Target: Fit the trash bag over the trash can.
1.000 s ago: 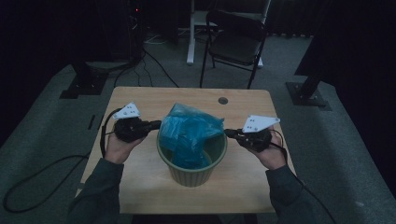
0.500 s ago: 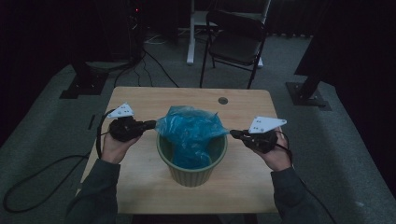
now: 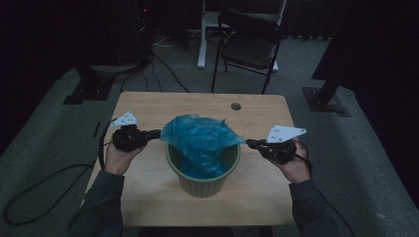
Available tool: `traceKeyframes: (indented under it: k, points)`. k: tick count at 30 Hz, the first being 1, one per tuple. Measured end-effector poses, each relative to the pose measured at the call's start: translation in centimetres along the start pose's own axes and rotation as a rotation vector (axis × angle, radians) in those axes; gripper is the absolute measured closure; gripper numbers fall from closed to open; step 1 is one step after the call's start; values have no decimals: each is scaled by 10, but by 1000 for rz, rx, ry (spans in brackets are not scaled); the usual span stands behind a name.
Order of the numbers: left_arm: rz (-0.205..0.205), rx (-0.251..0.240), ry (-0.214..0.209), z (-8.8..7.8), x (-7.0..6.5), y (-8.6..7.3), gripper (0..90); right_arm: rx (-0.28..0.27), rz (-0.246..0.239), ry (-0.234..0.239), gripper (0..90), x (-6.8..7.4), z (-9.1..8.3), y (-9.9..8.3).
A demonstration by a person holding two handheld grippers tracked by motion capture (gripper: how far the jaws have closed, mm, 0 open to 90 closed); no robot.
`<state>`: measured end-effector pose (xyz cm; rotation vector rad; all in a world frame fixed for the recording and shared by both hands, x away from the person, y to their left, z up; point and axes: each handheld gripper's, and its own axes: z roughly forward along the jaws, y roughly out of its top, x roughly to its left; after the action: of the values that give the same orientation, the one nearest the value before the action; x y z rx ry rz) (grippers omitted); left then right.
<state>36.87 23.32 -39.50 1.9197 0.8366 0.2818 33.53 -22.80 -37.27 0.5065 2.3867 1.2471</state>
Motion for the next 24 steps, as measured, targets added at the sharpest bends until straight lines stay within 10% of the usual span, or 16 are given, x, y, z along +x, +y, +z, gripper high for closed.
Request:
traceKeyframes:
  k: [24]
  points:
    - [-29,32,-139,17,-16,-20,900,-13,29,138,900,11,10,-14]
